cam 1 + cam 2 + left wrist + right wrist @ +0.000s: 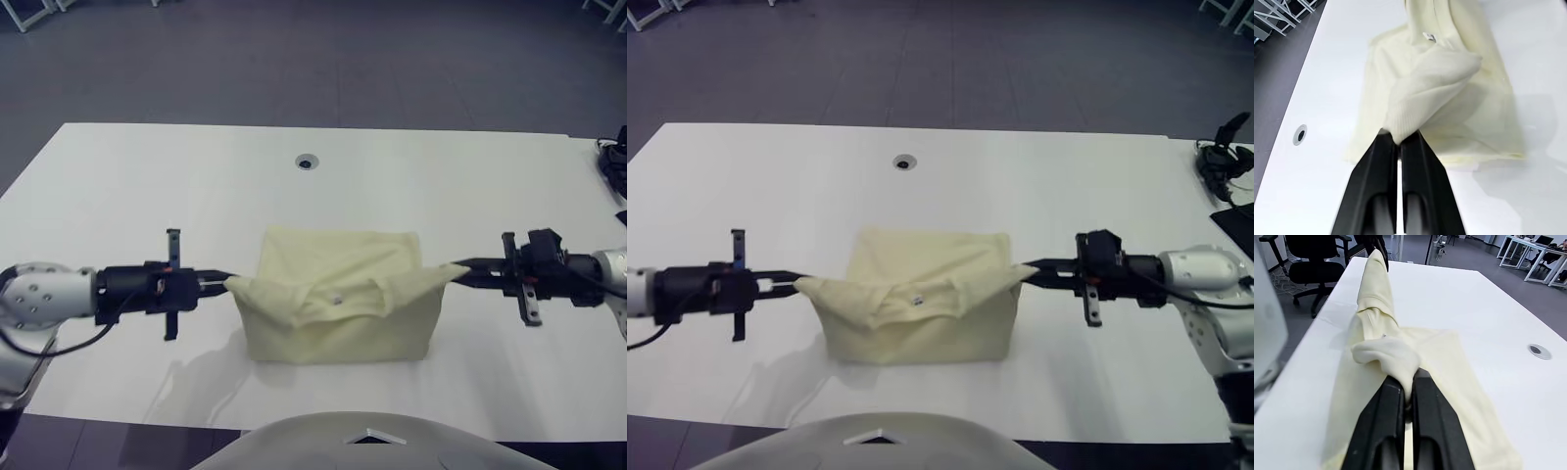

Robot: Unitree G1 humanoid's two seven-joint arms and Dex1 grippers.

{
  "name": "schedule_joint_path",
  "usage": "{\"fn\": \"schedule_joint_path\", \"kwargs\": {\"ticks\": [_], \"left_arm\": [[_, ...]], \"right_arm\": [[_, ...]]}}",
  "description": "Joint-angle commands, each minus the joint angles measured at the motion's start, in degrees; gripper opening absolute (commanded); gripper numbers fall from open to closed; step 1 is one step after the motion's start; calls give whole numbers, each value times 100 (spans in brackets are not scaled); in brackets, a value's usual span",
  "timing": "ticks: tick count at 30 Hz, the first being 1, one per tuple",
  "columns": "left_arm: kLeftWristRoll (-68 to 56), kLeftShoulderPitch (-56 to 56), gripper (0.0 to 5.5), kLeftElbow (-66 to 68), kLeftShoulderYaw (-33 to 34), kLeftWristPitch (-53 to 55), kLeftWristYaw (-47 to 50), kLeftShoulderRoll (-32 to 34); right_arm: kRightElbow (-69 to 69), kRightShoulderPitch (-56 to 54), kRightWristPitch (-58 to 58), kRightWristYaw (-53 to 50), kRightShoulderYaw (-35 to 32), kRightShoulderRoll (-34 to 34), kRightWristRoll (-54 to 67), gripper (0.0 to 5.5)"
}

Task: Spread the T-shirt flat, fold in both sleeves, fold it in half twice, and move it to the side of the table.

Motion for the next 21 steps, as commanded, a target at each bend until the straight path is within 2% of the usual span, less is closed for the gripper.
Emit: {"fn": "schedule_joint_path", "kwargs": {"ticks": [1,9,15,16,19,21], "left_arm": [[639,-1175,0,939,-783,39,195,-600],[1293,-2413,0,2607,-1450,-355,422,-1557],[1561,-2547,0,3383,-1654,-473,523,-1889],[1608,-2562,0,3486,-1654,-442,630,-1977],[1769,-2734,0,3841,-1563,-368,1172,-2310],[2028,-2919,39,4205,-1488,-226,1828,-2549]], "right_arm": [[1093,-898,-244,-200,278,556,-877,1],[2569,-1701,-873,-330,478,1268,-1963,1],[3226,-2008,-1070,-626,403,1531,-2393,1],[3306,-2035,-1069,-646,393,1541,-2444,34],[3570,-2208,-1107,-1037,248,1640,-2587,74],[3822,-2365,-1203,-1482,165,1739,-2768,108]]}}
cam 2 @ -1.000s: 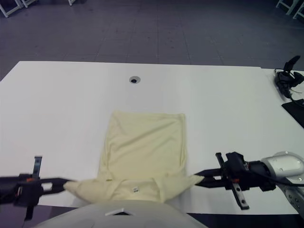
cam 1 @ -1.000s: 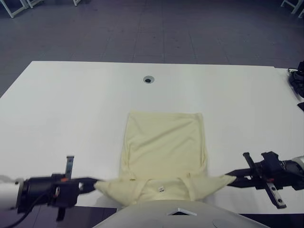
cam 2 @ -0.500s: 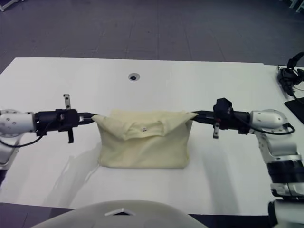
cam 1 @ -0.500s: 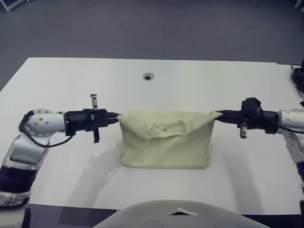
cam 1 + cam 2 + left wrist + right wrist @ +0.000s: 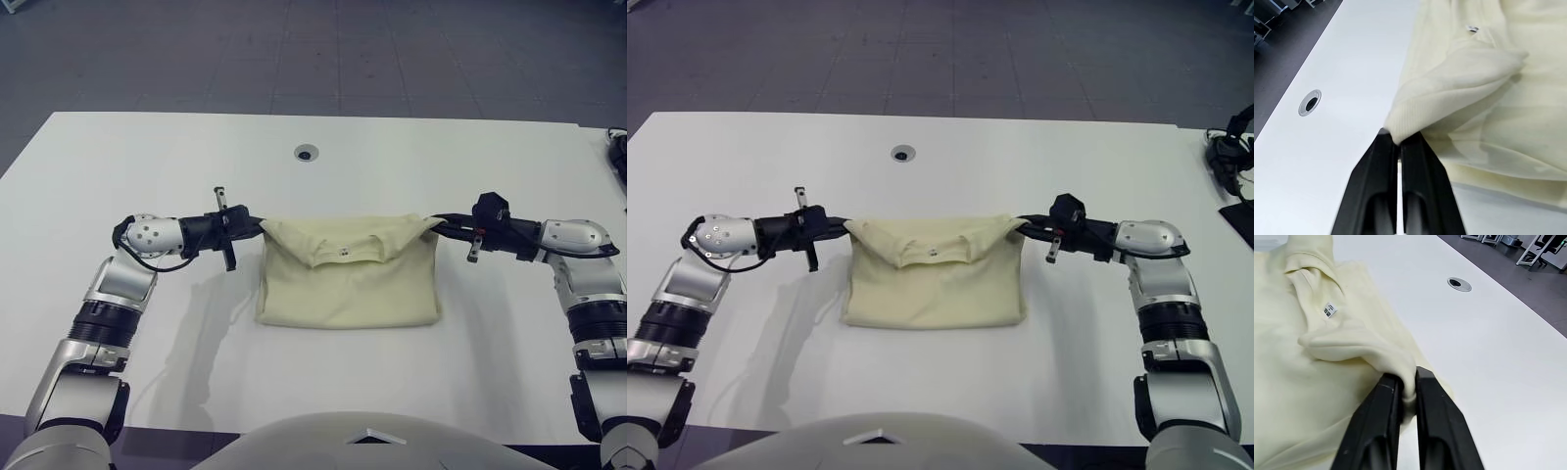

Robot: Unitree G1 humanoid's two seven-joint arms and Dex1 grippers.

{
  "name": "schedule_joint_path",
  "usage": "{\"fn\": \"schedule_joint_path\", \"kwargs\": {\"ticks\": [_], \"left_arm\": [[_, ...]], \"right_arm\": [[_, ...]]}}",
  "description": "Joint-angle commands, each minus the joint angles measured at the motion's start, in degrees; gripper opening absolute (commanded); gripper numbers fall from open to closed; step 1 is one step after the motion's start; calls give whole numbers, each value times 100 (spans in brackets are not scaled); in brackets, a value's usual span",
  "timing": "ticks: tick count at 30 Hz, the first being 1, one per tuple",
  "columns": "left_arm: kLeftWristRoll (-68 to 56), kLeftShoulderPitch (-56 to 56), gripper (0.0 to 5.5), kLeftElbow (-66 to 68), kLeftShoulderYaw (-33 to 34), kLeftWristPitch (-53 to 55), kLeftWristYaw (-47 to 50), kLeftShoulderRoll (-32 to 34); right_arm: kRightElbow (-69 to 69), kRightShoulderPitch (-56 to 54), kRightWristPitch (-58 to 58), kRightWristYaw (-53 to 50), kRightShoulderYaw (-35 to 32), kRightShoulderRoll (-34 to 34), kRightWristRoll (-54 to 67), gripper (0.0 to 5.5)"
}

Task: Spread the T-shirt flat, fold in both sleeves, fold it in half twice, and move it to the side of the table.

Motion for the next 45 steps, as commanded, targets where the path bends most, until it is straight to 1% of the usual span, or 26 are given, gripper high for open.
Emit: {"fn": "schedule_joint_path", "kwargs": {"ticks": [1,5,11,12,13,15,17,18,19,23,25,27,29,32,34,35,37,39,42,45], "left_arm": [[447,-461,61,692,157,331,1145,-471],[247,-516,124,1078,298,820,1357,-745],[184,-490,226,1306,389,1326,1429,-875],[225,-470,245,1299,385,1323,1462,-865],[251,-445,253,1274,397,1322,1510,-857],[206,-376,299,1131,470,1320,1555,-837],[132,-276,329,890,609,1296,1652,-800],[116,-220,336,758,688,1276,1728,-782],[96,-163,358,623,775,1263,1813,-779],[35,94,428,-94,1176,1249,2221,-792],[139,190,464,-433,1357,1232,2504,-746],[141,331,495,-776,1471,1285,2572,-689],[197,543,532,-1139,1477,1278,2544,-601],[247,898,537,-1685,1548,1294,2587,-536],[250,1327,537,-2197,1684,1226,2620,-461],[202,1590,537,-2487,1848,1174,2661,-453],[12,1987,537,-2980,2190,1212,2767,-531],[-25,2265,537,-3328,2378,1277,2875,-604],[-46,2536,537,-3715,2371,1362,2935,-705],[176,2566,537,-3838,2088,1339,2942,-705]], "right_arm": [[494,-392,-188,-818,-217,202,-349,129],[666,-424,-302,-1208,-194,339,-590,188],[-71,-240,-462,-1168,-29,555,-651,286],[-246,-200,-496,-1130,21,578,-674,305],[-423,-155,-535,-1087,83,586,-712,312],[-718,-47,-663,-983,207,547,-803,355],[-892,26,-806,-949,292,502,-918,385],[-935,39,-847,-945,330,484,-984,391],[-900,22,-945,-988,386,464,-1128,413],[-164,-315,-1617,-1397,927,371,-2313,480],[492,-691,-2006,-1866,1346,310,-3183,514],[1105,-1122,-2337,-2427,1860,217,-4158,540],[1452,-1387,-2549,-2670,2188,178,-4643,540],[1624,-1503,-2757,-2671,2429,-84,-4956,540],[1503,-1332,-2897,-2417,2441,-515,-4925,540],[1302,-1107,-2921,-2124,2372,-810,-4731,540],[657,-513,-2880,-1491,2219,-1365,-4188,540],[-309,184,-2642,-905,2087,-1799,-3471,540],[-1801,919,-2092,-273,2044,-2113,-2432,540],[-3112,1488,-1635,-62,2045,-2113,-1585,540]]}}
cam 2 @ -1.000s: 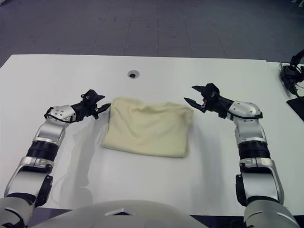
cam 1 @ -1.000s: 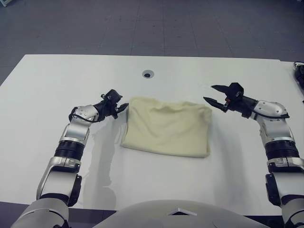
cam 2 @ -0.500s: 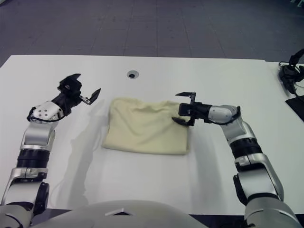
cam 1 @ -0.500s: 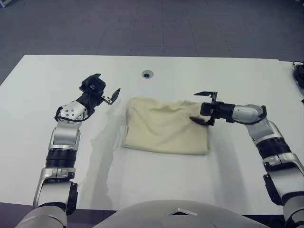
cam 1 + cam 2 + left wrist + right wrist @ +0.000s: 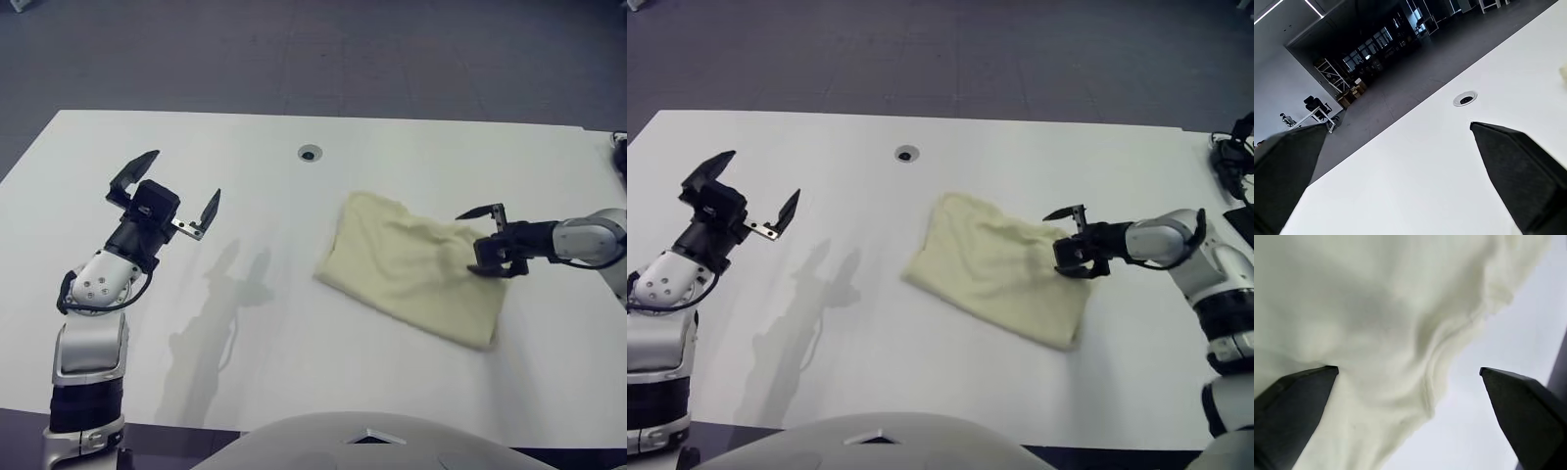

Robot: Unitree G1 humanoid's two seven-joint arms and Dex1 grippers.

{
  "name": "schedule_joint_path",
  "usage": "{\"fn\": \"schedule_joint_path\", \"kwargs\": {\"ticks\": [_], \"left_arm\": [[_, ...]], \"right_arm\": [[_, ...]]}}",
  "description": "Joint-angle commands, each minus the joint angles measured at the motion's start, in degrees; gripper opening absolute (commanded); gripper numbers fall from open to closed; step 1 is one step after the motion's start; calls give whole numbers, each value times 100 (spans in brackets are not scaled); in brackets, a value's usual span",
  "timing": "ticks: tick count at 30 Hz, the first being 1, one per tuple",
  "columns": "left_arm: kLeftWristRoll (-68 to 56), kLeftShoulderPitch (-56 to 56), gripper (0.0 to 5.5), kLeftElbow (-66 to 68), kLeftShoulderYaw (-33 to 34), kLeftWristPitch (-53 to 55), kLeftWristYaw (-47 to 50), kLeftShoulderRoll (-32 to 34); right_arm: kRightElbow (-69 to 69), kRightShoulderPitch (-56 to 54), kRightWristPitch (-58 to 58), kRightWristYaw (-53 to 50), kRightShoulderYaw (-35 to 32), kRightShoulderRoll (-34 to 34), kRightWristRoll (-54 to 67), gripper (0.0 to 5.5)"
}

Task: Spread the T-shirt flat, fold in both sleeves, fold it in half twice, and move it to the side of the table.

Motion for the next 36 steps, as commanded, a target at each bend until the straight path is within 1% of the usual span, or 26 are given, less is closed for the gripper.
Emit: {"fn": "schedule_joint_path", "kwargs": {"ticks": [1,3,5,12,14,18,20,23,26,28,30,32,36], "left_arm": [[213,83,537,-282,-305,90,30,-20],[211,100,537,-371,-369,123,21,-13],[193,142,537,-453,-398,161,26,-24],[305,220,537,-440,-797,111,21,-107],[316,257,537,-436,-827,66,-3,-74],[294,342,537,-373,-737,8,17,-45],[298,324,537,-321,-764,-28,10,-45],[268,439,537,-405,-715,-219,-42,-1],[398,708,537,-412,-657,-814,-197,217],[740,992,537,-361,-730,-1577,-362,524],[1208,1370,537,-318,-831,-2402,-483,862],[1724,1917,537,-322,-875,-3071,-545,1154],[2603,2564,537,-319,-924,-3893,-532,1511]], "right_arm": [[-1749,1092,578,468,263,163,946,540],[-2194,1326,730,424,249,279,1137,540],[-2359,1401,636,270,265,564,1112,540],[-2117,1471,68,-319,505,1565,469,540],[-2039,1417,-30,-464,400,1658,388,540],[-2034,1215,-38,-719,144,2033,801,540],[-2125,1197,-22,-726,20,2053,963,540],[-2275,1073,120,-778,-410,2064,1551,540],[-2557,1059,294,-856,-904,2108,2320,540],[-2765,1160,414,-893,-1242,2086,2793,540],[-2795,1438,325,-766,-1576,1931,3024,540],[-2392,1885,-228,-512,-1840,1655,2642,540],[-1529,2447,-1655,-314,-1955,1283,1458,540]]}}
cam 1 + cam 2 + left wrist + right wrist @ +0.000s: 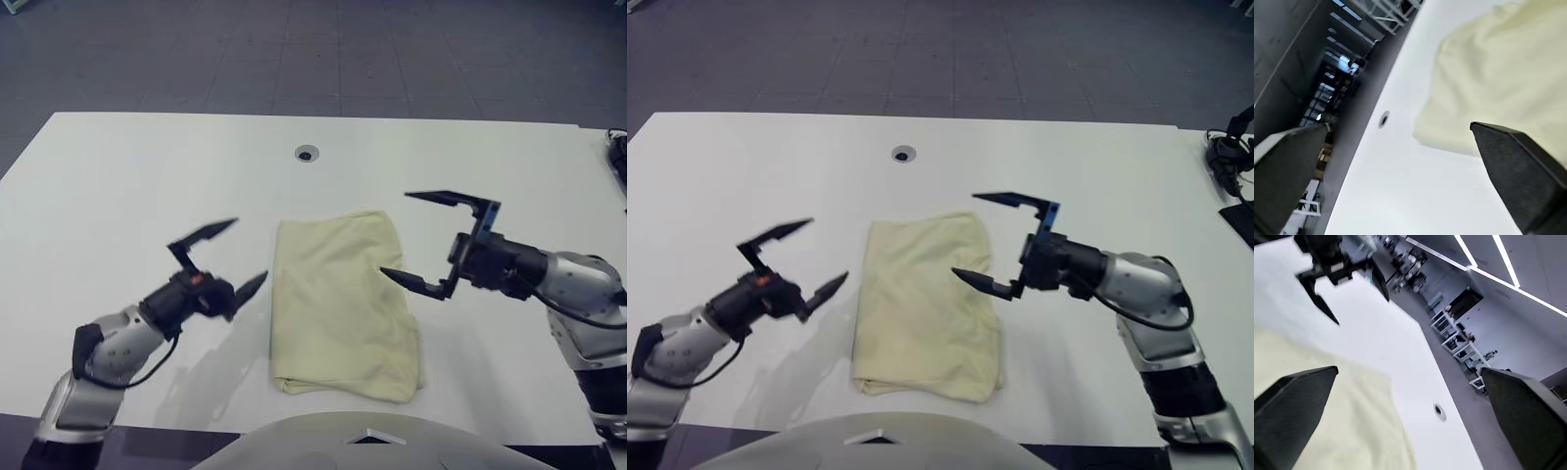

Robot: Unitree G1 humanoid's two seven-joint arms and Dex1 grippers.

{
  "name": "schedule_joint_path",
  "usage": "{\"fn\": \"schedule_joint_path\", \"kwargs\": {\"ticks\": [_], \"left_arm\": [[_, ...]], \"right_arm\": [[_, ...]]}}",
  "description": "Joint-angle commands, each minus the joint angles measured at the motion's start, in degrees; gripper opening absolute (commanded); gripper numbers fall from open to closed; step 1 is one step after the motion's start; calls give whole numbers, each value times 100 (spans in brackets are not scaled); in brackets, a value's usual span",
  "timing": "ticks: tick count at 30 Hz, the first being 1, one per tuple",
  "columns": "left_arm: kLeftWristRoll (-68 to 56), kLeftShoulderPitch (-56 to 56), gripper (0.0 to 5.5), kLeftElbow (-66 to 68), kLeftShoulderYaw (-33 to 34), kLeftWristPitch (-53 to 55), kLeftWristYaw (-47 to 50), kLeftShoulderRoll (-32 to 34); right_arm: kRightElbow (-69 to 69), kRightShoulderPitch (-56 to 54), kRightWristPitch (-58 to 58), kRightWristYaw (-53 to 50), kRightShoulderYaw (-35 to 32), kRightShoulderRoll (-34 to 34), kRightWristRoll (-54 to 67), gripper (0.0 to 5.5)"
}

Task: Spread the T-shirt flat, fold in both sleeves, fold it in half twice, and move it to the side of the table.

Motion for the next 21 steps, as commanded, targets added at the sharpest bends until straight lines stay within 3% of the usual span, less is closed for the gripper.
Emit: {"fn": "schedule_joint_path", "kwargs": {"ticks": [1,8,14,21], "left_arm": [[766,525,537,2,-91,-690,-73,391],[1268,983,537,4,-380,-982,-400,804],[1114,977,537,-263,-808,-776,-612,764],[1045,928,412,-362,-1086,-614,-728,766]], "right_arm": [[785,430,-1357,152,-134,-361,-1065,540],[2008,328,-2877,-240,-90,-757,-2329,540],[2166,435,-3301,-495,297,-965,-2620,540],[1924,713,-3524,-751,826,-1106,-2704,420]]}}
